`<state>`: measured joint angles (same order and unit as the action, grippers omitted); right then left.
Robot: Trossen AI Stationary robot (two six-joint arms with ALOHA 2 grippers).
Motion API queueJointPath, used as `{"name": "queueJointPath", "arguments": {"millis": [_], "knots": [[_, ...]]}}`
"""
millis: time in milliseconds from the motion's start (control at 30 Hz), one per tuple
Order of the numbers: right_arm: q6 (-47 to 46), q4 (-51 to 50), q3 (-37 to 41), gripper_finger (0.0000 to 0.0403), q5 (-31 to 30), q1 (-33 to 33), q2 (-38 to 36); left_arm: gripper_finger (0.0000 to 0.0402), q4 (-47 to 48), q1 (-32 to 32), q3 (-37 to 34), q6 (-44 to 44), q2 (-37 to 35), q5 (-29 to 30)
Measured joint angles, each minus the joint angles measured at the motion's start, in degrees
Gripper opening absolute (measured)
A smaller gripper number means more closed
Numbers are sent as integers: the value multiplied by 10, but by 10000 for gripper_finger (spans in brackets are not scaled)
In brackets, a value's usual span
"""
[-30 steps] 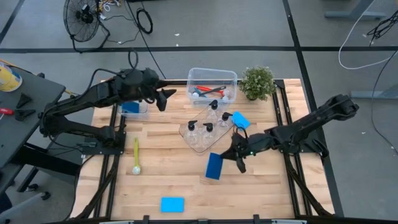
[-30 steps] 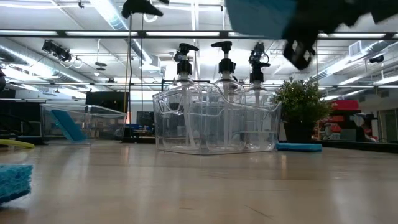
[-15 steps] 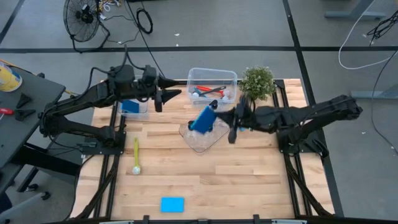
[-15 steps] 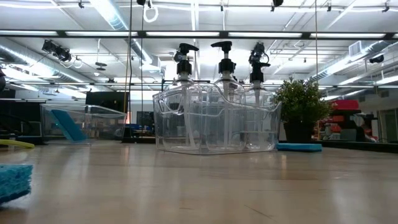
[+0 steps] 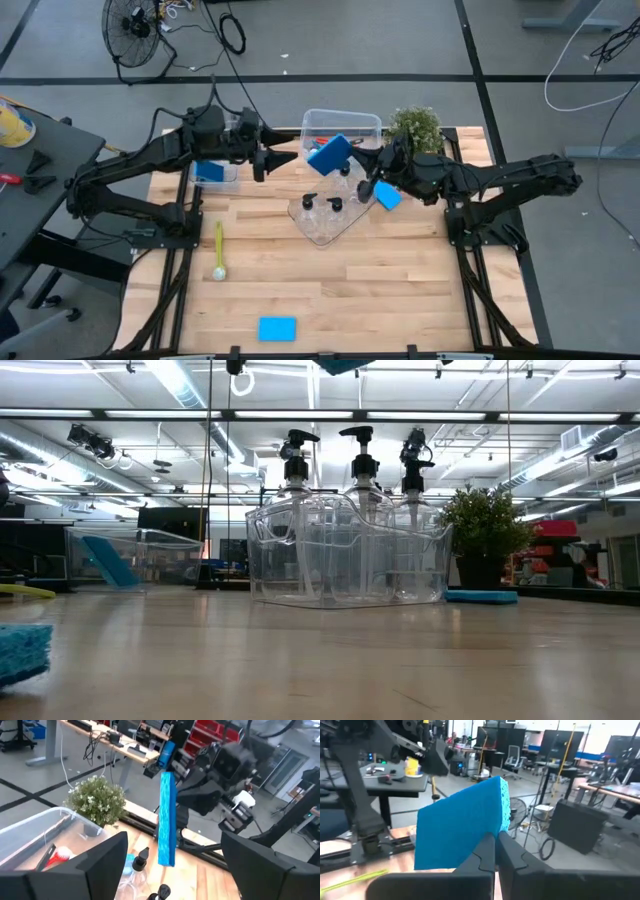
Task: Pick & Place Kitchen Sink Supplies
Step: Put the blue sponge wipe into the left transparent bin
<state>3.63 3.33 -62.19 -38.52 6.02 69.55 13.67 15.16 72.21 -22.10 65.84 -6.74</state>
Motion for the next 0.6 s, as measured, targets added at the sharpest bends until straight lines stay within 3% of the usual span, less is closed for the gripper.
{"name": "queueJointPath", "arguments": {"millis": [600], "knots": [[29,20,0,0,50,-21,2,330,-6,-13,0,-13,95,-25]]}}
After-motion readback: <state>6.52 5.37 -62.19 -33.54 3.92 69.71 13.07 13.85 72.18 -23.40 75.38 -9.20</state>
